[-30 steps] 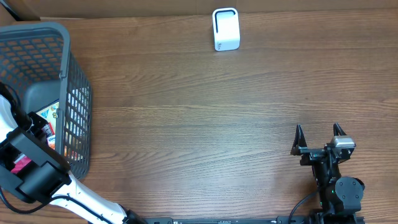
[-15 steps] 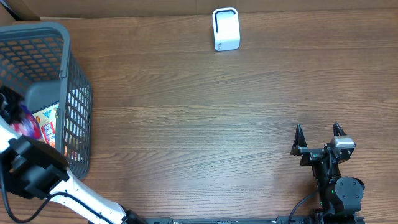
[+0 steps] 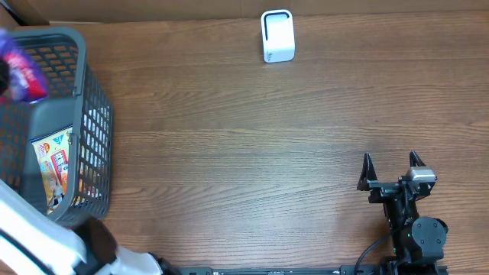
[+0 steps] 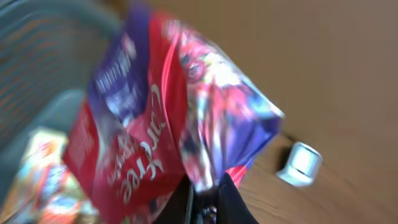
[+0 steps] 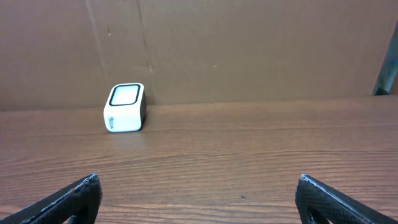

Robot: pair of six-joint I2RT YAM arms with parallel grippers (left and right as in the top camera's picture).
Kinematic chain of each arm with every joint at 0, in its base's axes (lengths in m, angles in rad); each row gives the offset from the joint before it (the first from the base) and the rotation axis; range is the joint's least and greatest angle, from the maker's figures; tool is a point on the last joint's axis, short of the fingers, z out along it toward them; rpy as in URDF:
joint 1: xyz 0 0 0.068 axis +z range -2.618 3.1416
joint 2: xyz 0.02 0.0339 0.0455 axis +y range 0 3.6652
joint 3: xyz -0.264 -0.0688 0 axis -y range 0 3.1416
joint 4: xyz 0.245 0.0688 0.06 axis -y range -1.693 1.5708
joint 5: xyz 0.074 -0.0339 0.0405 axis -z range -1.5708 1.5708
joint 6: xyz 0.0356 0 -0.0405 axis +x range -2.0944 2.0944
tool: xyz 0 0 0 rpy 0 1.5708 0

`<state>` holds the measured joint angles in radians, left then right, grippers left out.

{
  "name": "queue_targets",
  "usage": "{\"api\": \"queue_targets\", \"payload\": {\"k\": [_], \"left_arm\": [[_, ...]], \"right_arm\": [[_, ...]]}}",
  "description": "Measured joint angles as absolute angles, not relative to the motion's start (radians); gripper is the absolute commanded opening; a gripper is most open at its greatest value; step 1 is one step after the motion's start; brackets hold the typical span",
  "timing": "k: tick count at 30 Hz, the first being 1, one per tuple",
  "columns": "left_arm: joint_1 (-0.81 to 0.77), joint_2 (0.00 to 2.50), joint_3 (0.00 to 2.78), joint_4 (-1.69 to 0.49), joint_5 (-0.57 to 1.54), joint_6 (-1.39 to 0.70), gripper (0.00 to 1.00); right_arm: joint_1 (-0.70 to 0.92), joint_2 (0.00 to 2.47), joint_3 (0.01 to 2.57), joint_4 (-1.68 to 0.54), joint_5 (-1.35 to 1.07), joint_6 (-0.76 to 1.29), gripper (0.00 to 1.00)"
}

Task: Scan the item barcode
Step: 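Lift the red pack out and place it on the table center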

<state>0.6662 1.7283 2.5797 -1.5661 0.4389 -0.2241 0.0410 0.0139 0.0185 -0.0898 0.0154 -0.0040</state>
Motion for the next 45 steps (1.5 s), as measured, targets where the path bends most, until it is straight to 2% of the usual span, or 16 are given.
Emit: {"api": "queue_targets", "payload": {"k": [8,12,16,24,30,32,33,34,35,37,39,40,41,45], "left_arm": [[0.302,1.602,2.606,-1.599,0.49,-0.216,0.04],[0.104,1.662,2.605,-1.627,0.485,-0.212,0.04],[-0.06,1.76,2.603,-1.641,0.395,-0.213,0.04],[-0.171,1.888,2.598,-1.677,0.268,-0.219,0.06],[-0.224,1.945,2.536,-1.684,0.308,-0.229,0.06],[-0.267,1.95,2.463,-1.683,0.33,-0.224,0.15],[-0.288,1.95,2.424,-1.685,0.338,-0.221,0.23],[-0.318,1.953,2.371,-1.684,0.347,-0.208,0.38],[-0.341,1.954,2.328,-1.686,0.353,-0.202,0.46],[-0.391,1.963,2.234,-1.685,0.364,-0.193,0.53],[-0.432,1.97,2.149,-1.687,0.371,-0.183,0.5],[-0.45,1.972,2.112,-1.687,0.372,-0.183,0.41],[-0.467,1.974,2.079,-1.687,0.374,-0.179,0.25],[-0.538,1.977,1.946,-1.686,0.379,-0.159,0.05]], "right_arm": [[0.041,0.014,0.019,-0.089,0.016,-0.004,1.0],[0.041,0.014,0.019,-0.09,0.016,-0.004,1.0],[0.041,0.014,0.019,-0.09,0.015,-0.004,1.0],[0.041,0.014,0.019,-0.089,0.015,-0.004,1.0],[0.041,0.014,0.019,-0.09,0.015,-0.004,1.0],[0.041,0.014,0.019,-0.09,0.016,-0.004,1.0],[0.041,0.014,0.019,-0.089,0.015,-0.004,1.0],[0.041,0.014,0.019,-0.09,0.015,-0.004,1.0],[0.041,0.014,0.019,-0.089,0.015,-0.004,1.0],[0.041,0.014,0.019,-0.09,0.016,-0.004,1.0],[0.041,0.014,0.019,-0.09,0.016,-0.004,1.0],[0.041,0.014,0.019,-0.09,0.015,-0.004,1.0],[0.041,0.014,0.019,-0.089,0.015,-0.004,1.0],[0.041,0.014,0.019,-0.09,0.015,-0.004,1.0]]}}
